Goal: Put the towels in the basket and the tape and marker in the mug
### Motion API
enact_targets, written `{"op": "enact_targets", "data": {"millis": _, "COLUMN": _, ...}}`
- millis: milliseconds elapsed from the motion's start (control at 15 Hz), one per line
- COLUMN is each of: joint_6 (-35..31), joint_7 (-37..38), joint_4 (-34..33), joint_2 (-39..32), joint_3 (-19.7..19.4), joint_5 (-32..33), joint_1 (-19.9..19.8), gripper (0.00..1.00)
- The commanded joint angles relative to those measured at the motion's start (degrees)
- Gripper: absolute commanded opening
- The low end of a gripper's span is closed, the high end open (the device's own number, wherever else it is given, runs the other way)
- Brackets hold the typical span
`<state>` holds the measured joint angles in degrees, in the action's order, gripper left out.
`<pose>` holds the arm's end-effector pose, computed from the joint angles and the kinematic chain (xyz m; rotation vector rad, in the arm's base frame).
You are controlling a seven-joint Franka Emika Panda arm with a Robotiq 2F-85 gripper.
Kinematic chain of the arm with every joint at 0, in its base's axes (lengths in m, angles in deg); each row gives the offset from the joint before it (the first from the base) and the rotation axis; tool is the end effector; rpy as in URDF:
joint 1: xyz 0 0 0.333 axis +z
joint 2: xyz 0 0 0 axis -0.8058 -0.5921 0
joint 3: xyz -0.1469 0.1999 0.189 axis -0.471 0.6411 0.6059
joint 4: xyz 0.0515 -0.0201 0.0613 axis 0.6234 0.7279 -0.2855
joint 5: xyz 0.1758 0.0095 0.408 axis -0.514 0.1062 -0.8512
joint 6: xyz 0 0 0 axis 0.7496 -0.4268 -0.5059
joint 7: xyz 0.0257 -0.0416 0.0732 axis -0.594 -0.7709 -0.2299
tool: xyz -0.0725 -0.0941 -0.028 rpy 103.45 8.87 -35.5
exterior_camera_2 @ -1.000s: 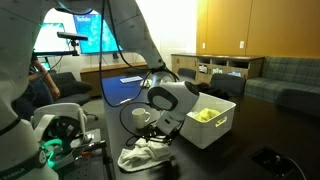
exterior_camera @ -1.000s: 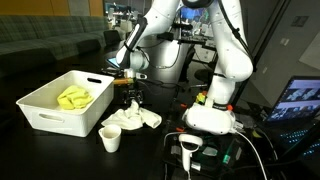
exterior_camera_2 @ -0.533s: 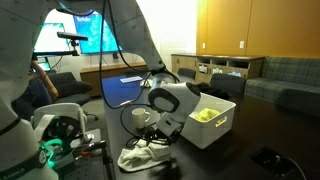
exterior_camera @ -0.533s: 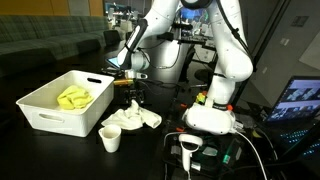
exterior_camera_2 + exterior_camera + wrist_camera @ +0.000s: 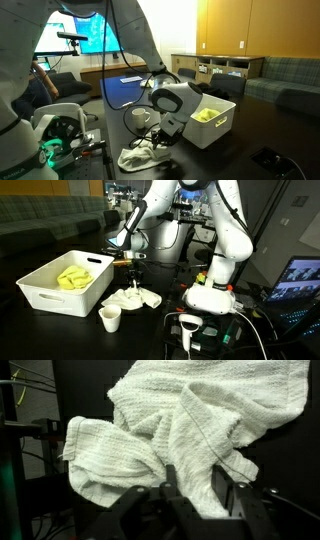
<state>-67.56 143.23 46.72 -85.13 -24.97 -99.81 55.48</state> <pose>0.5144 -0.0111 0.0351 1.9224 -2.3066 -0.7180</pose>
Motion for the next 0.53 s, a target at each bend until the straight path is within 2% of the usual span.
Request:
{"op": "enact_targets", "data": {"millis": 0, "joint_6": -0.07, "joint_7": 3.05, "joint_4": -2.01, "joint_2": -1.63, "joint_3": -0.41, "joint_5": 1.78, "joint_1": 0.75, "gripper": 0.13}}
{"op": "enact_targets", "data": {"millis": 133, "joint_6": -0.03, "joint_7": 3.98, "joint_4": -2.36, "joint_2": -2.03, "joint_3": -0.53, "joint_5": 1.98, "joint_1": 0.87, "gripper": 0.01}}
{"op": "enact_targets", "data": {"millis": 467, "joint_6": -0.06, "joint_7": 8.67, "joint_4": -2.51, "joint_2": -2.08, "joint_3": -1.42, "joint_5": 2.96, "joint_1": 1.36, "gripper": 0.01}}
